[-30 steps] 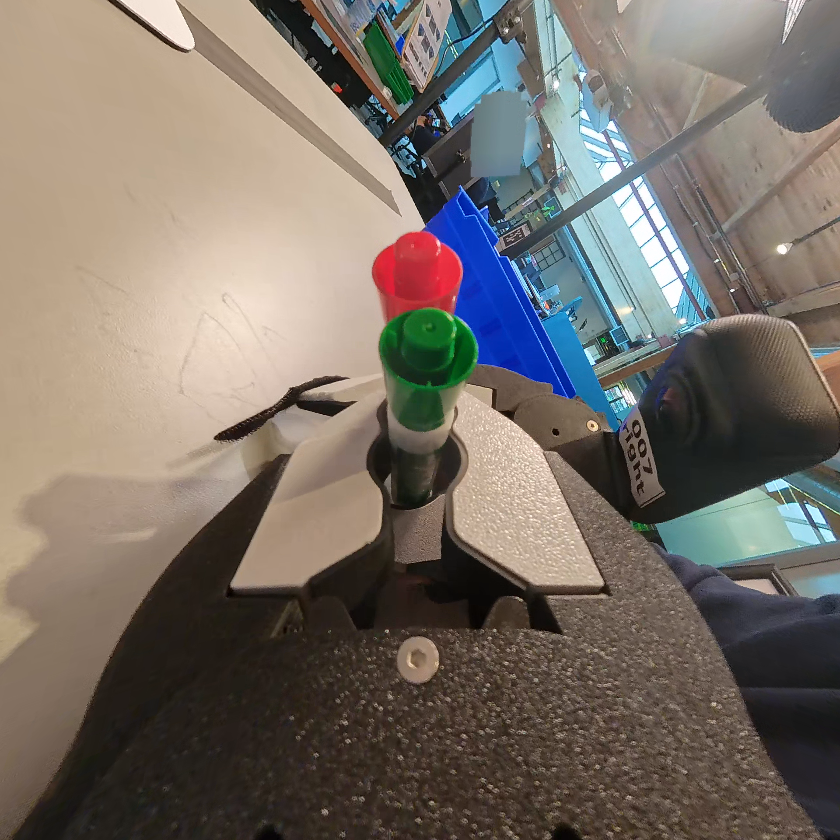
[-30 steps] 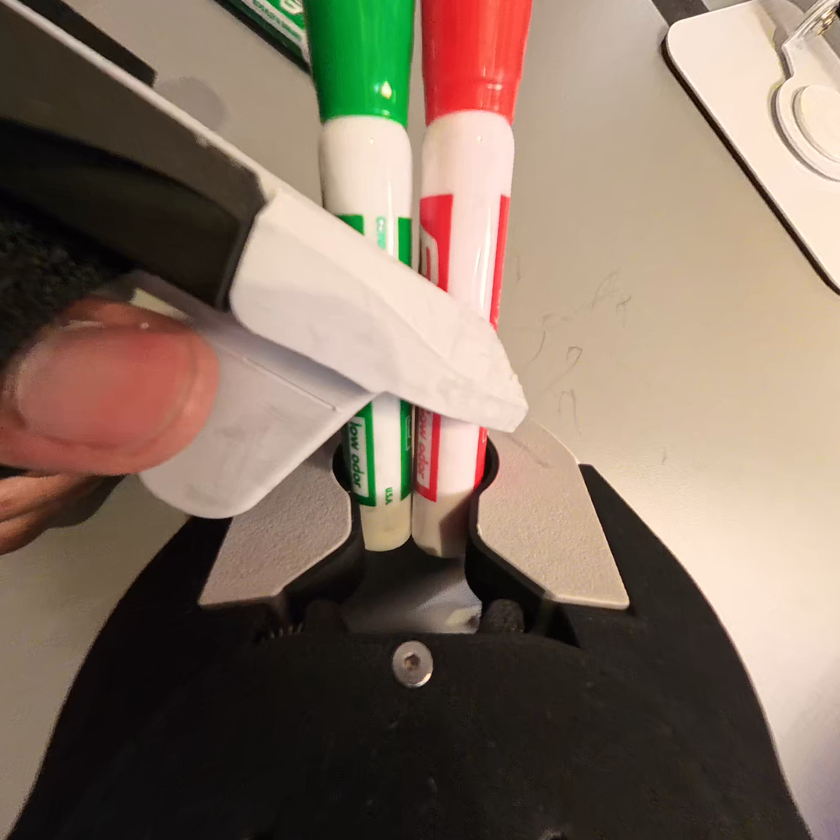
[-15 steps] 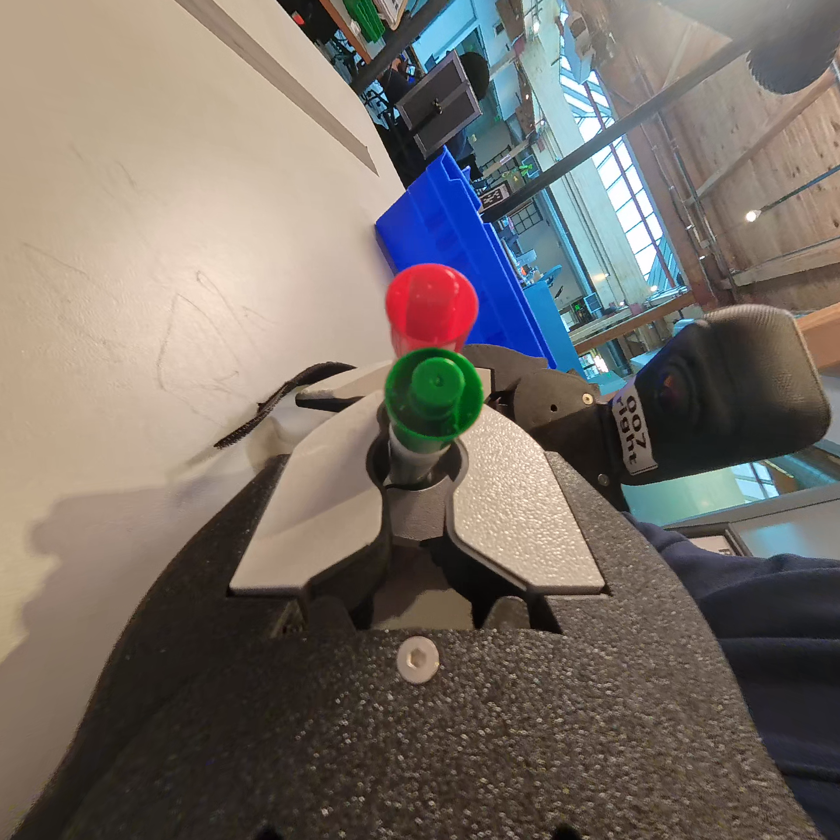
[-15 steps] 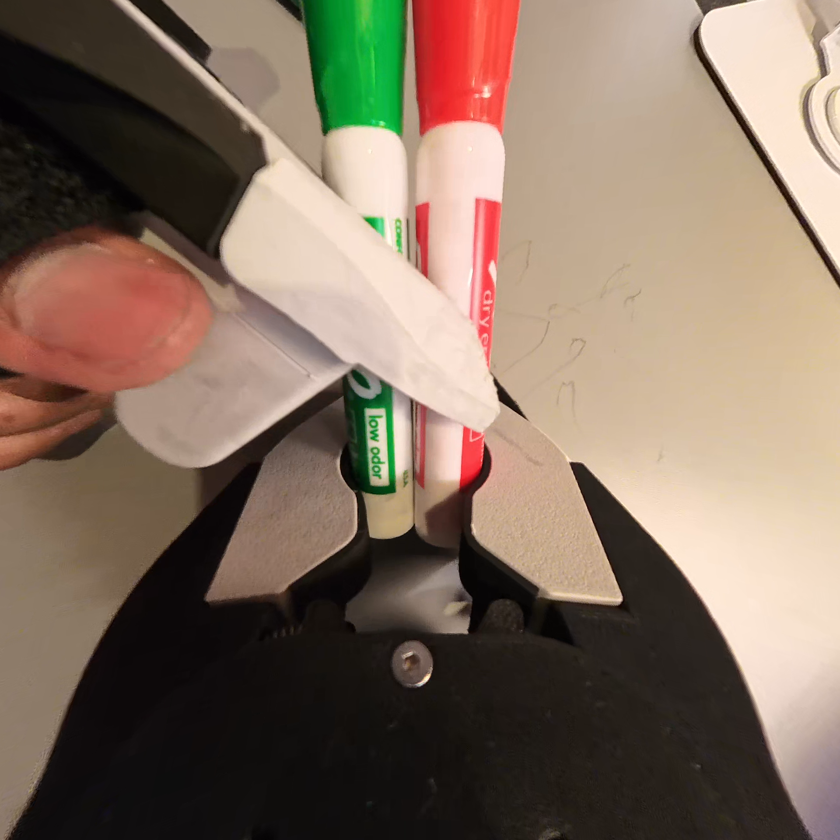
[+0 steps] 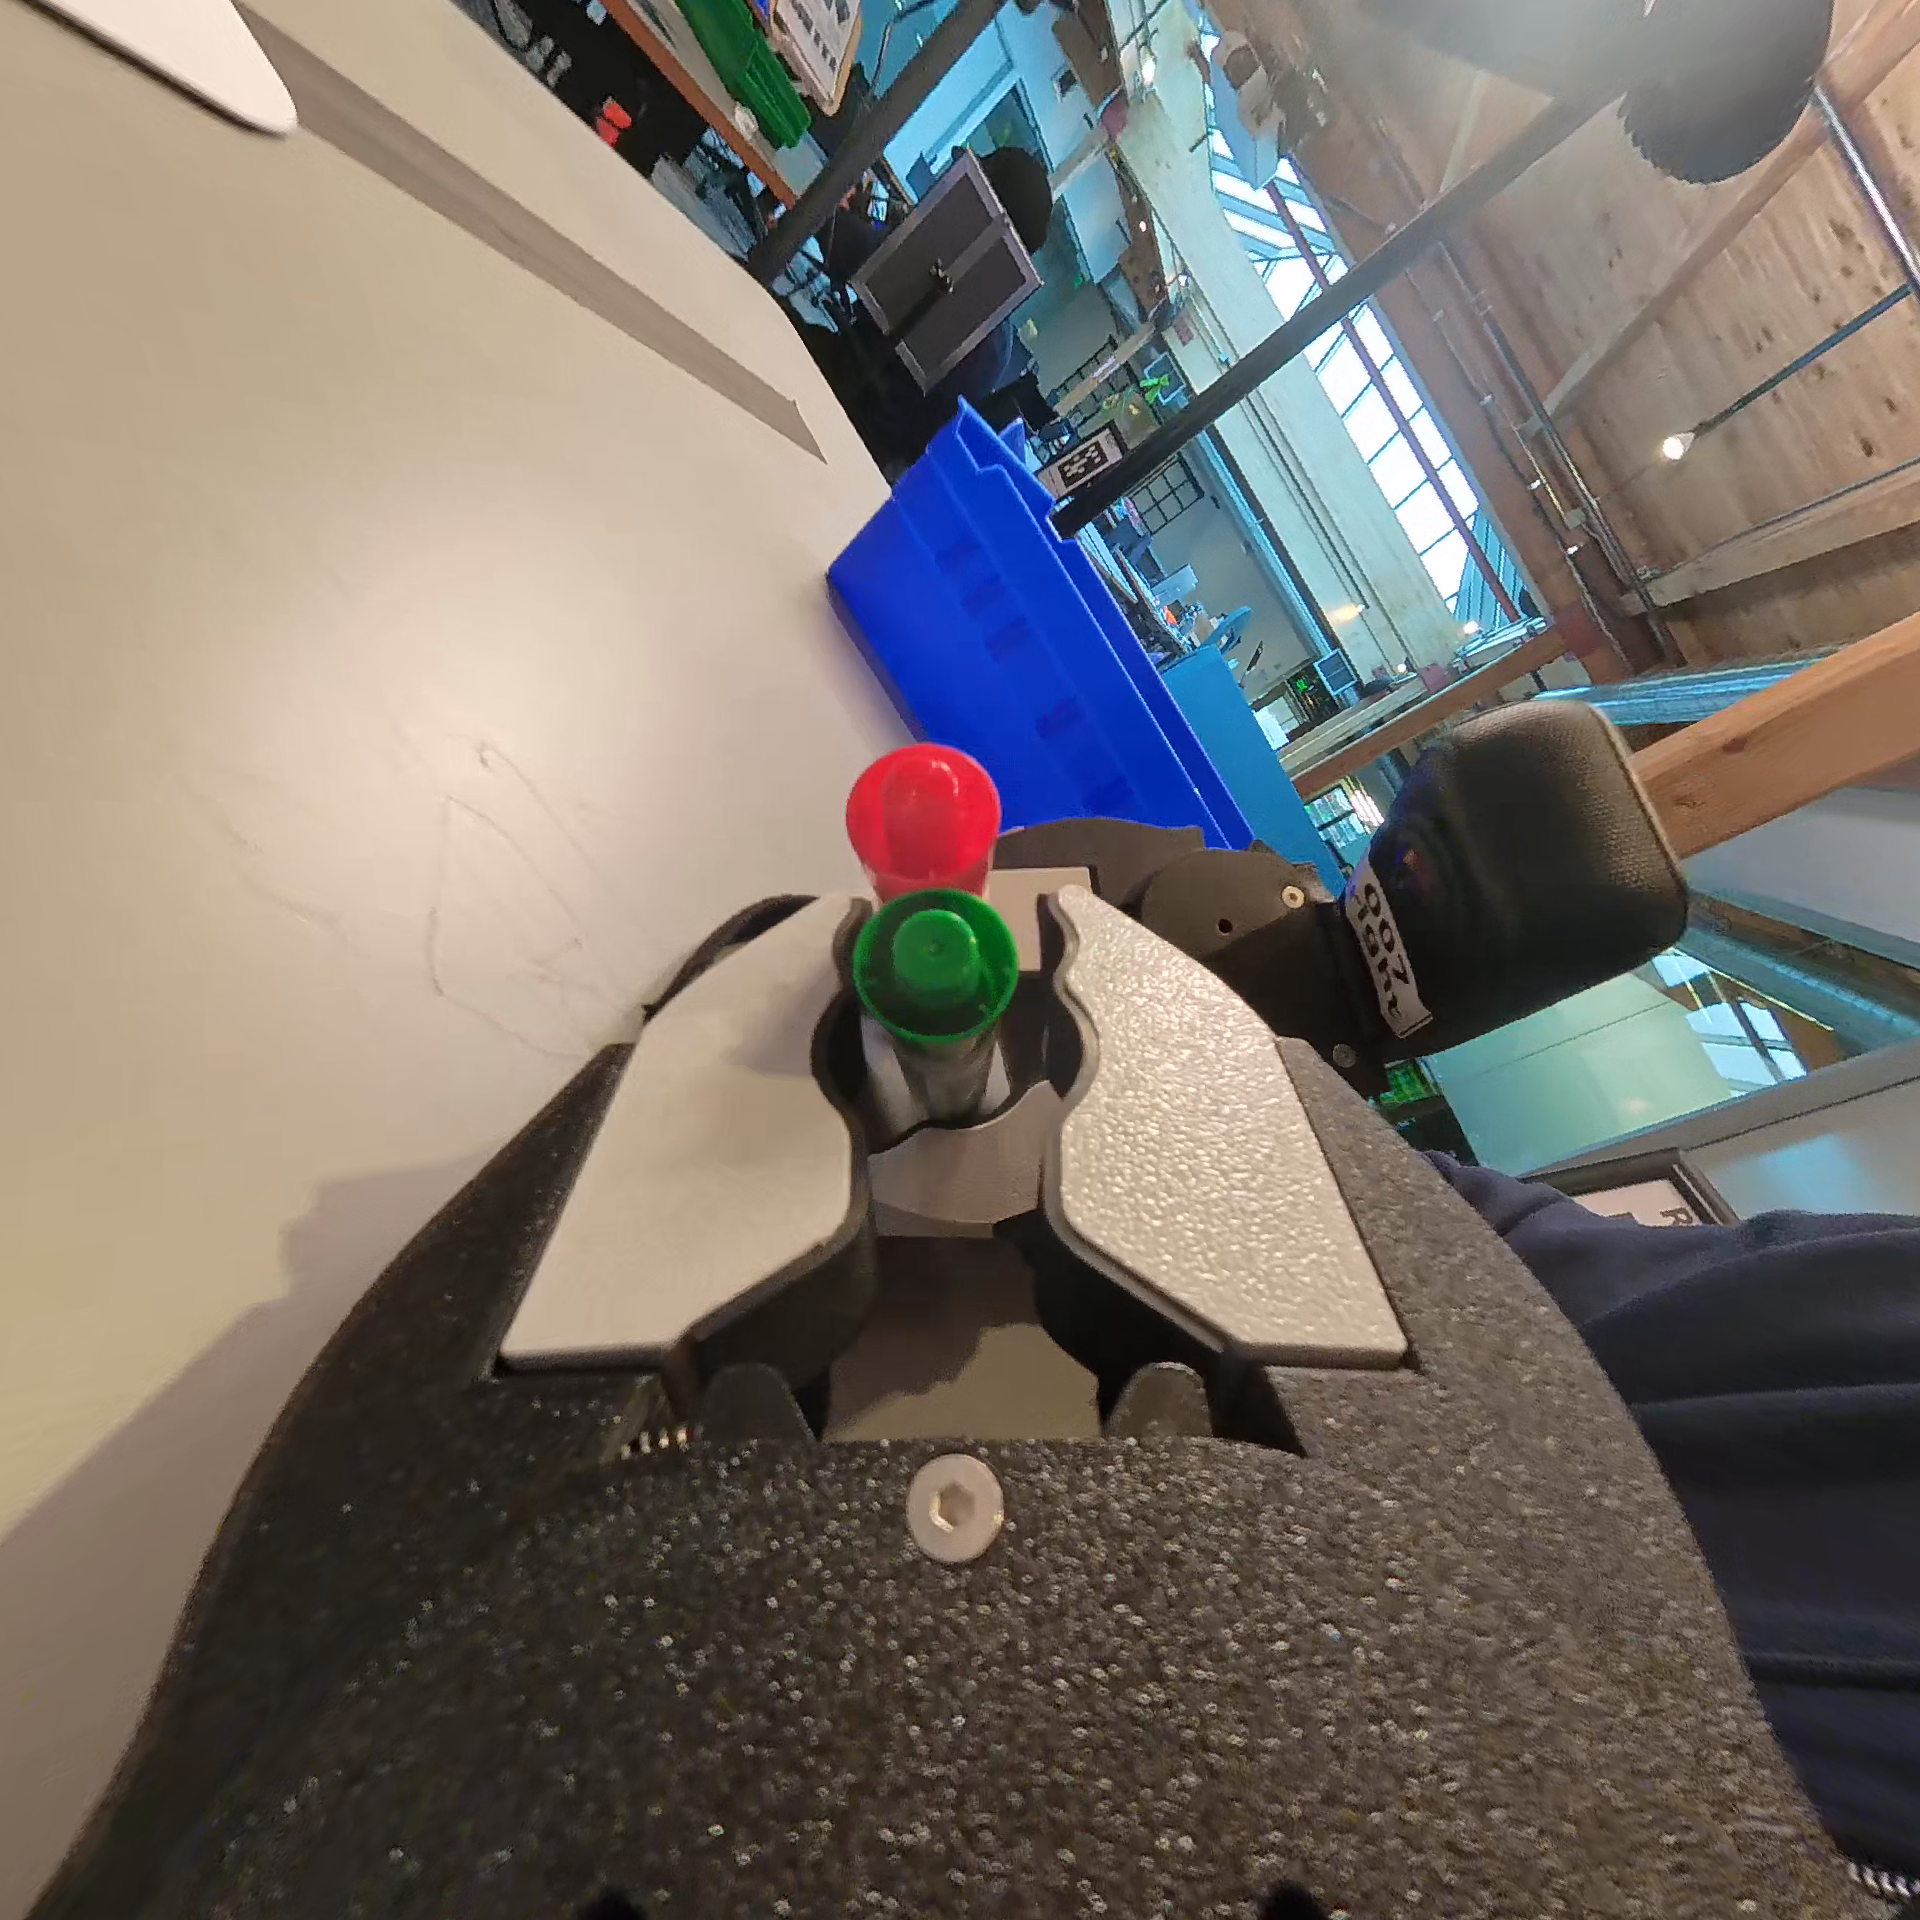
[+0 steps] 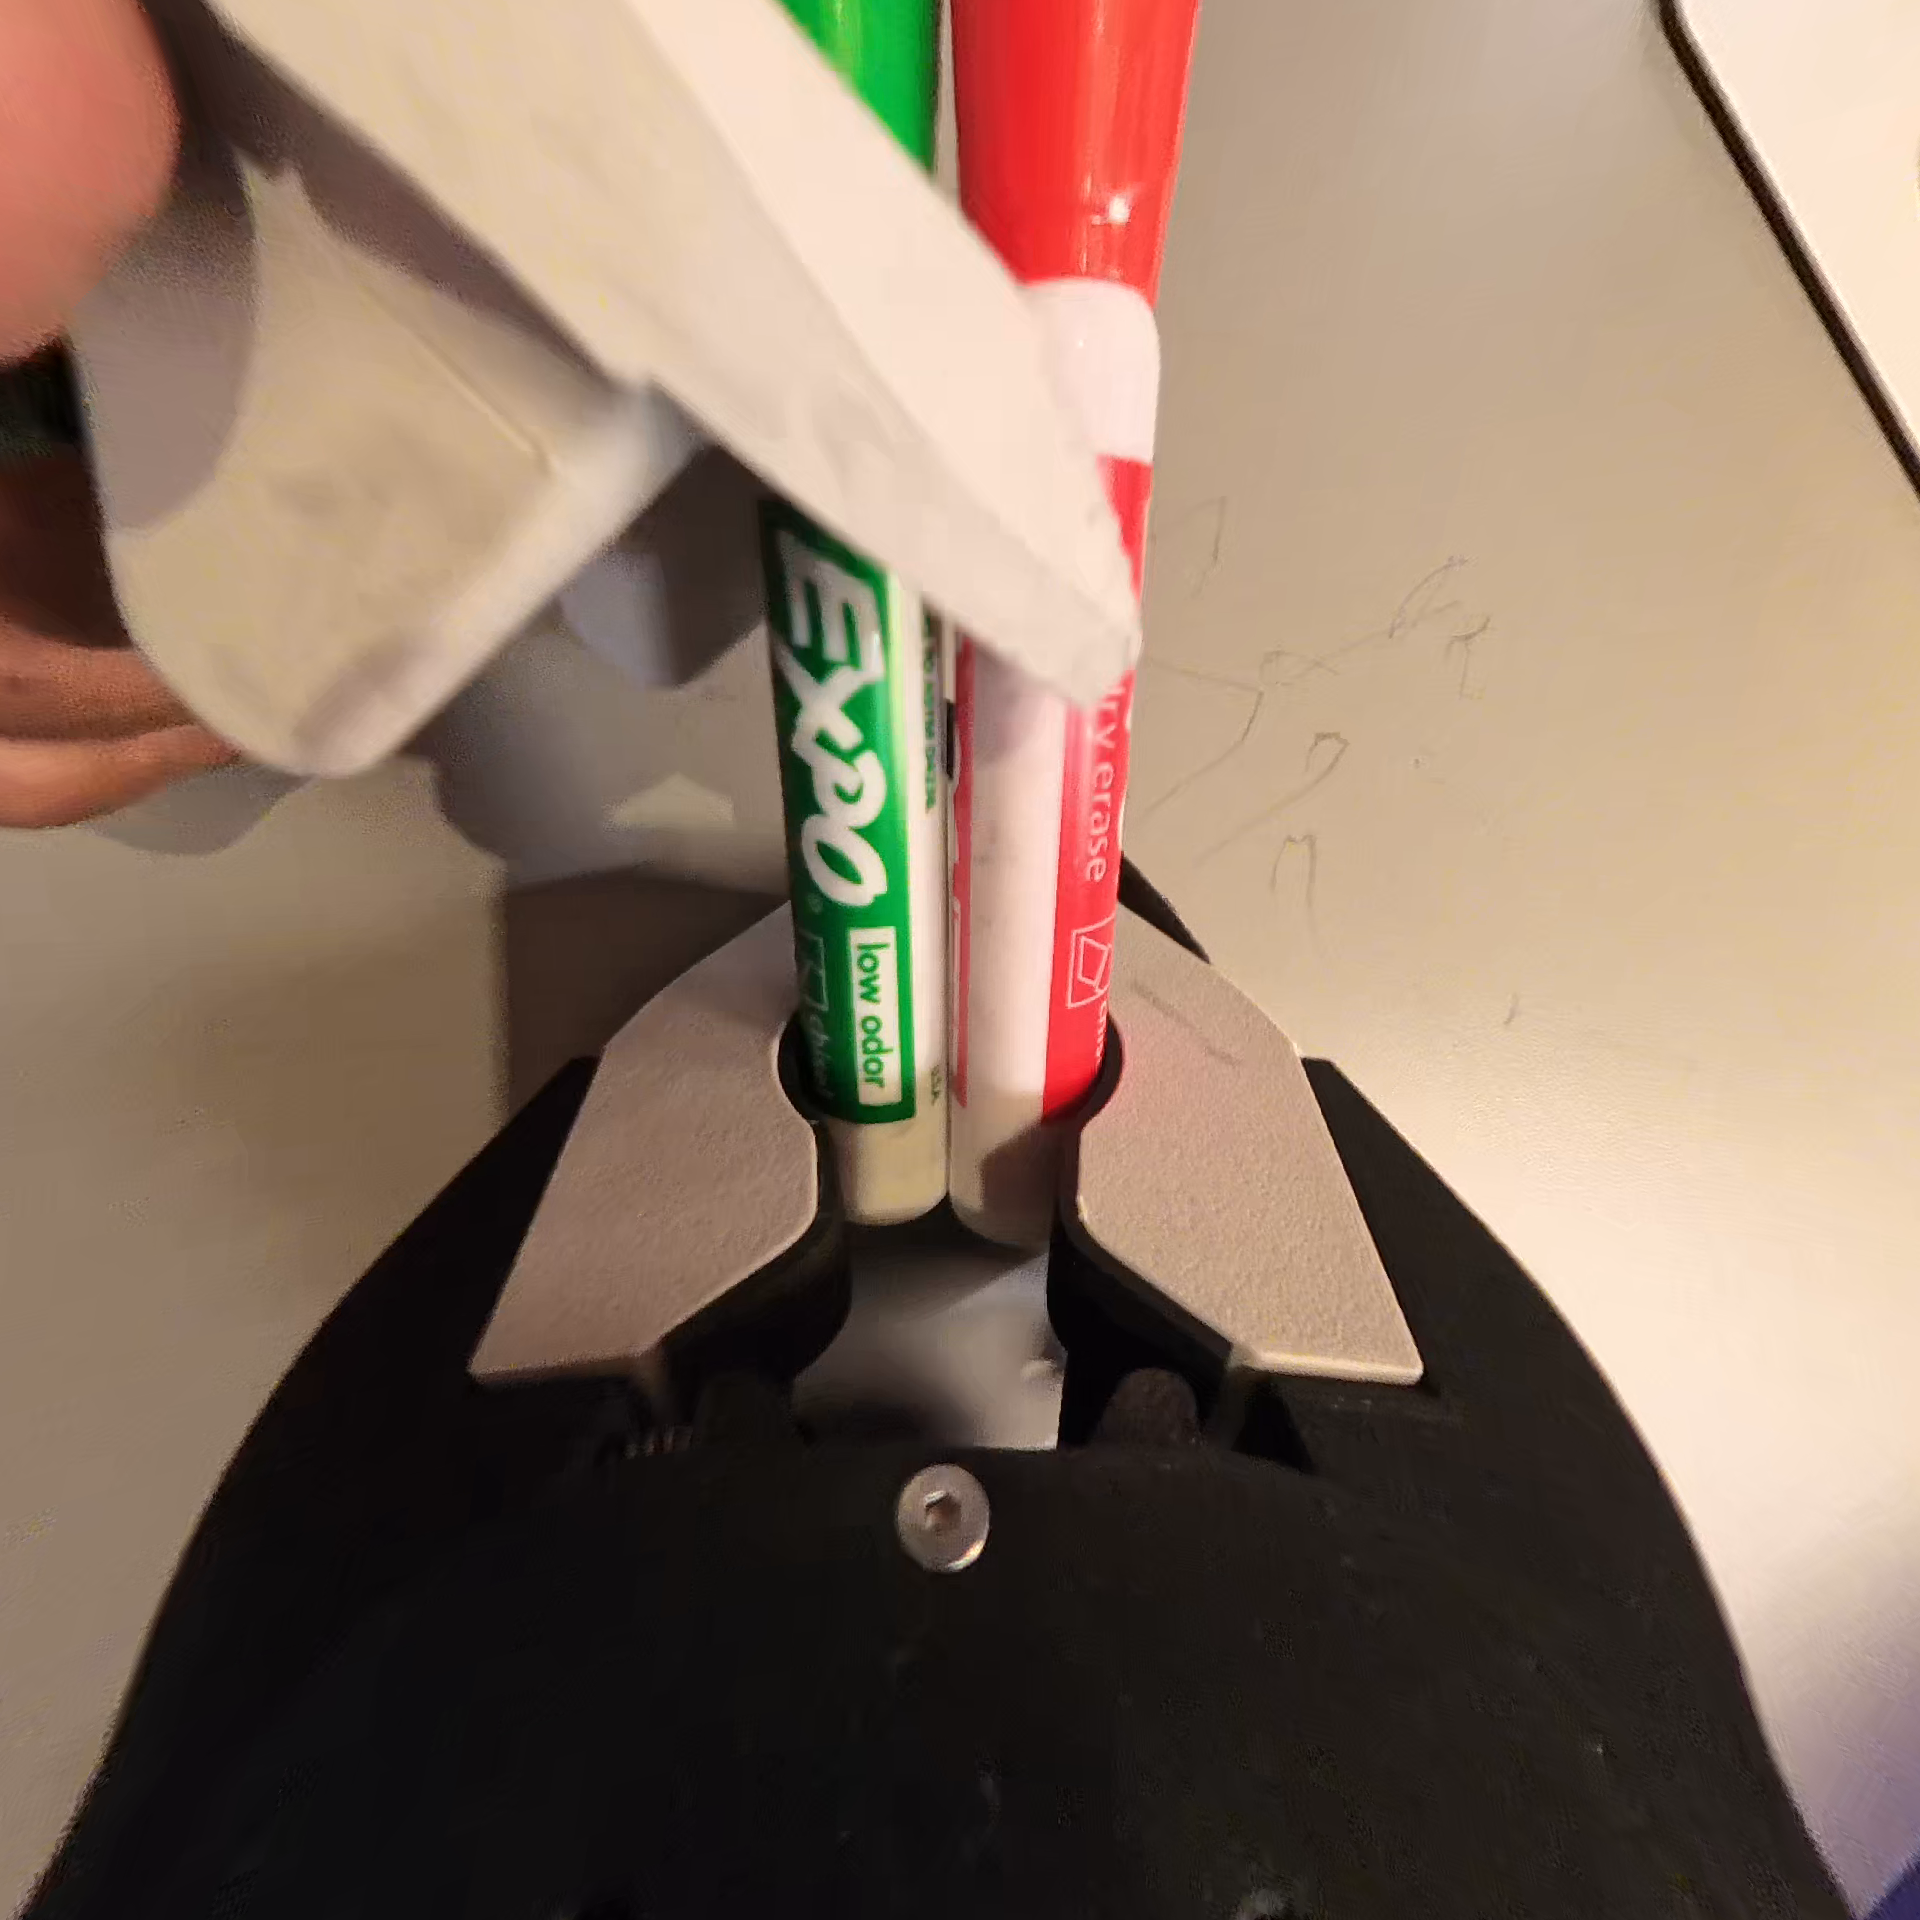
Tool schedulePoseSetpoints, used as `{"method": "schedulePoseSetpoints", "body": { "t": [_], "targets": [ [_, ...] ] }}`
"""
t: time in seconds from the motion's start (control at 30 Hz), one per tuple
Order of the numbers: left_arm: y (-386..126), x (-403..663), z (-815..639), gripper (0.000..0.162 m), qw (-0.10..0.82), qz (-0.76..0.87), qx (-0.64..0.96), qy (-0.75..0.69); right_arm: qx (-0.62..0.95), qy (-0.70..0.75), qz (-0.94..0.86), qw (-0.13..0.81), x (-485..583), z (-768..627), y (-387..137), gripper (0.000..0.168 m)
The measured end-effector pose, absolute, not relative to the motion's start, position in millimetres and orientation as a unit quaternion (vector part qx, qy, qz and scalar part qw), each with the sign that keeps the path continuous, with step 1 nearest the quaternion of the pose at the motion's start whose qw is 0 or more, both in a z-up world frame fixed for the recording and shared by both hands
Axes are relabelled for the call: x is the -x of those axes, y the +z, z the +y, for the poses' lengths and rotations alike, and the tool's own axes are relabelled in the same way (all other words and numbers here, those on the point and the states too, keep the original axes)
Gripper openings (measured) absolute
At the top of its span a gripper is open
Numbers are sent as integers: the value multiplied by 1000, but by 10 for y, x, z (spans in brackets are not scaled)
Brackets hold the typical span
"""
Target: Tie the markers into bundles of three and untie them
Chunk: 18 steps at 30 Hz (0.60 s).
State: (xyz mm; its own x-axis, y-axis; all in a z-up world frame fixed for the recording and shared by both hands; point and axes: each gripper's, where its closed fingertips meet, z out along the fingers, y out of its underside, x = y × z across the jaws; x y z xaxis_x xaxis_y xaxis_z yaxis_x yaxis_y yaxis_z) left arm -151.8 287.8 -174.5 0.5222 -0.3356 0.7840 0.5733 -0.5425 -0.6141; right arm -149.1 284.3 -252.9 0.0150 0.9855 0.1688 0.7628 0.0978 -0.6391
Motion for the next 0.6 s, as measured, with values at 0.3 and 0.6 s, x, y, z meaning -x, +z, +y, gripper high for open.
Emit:
{"method": "schedulePoseSetpoints", "body": {
  "t": [0.3, 0.6],
  "targets": [
    [-1574, 1757, 2965, 70, 507, -105, 700, -491, 689, 225, -644, 243, 1457, 2759, -2496, 44],
    [-1524, 1990, 2872, 64, 521, -234, 626, -531, 713, 230, -629, 209, 1420, 2609, -2526, 44]
  ]
}}
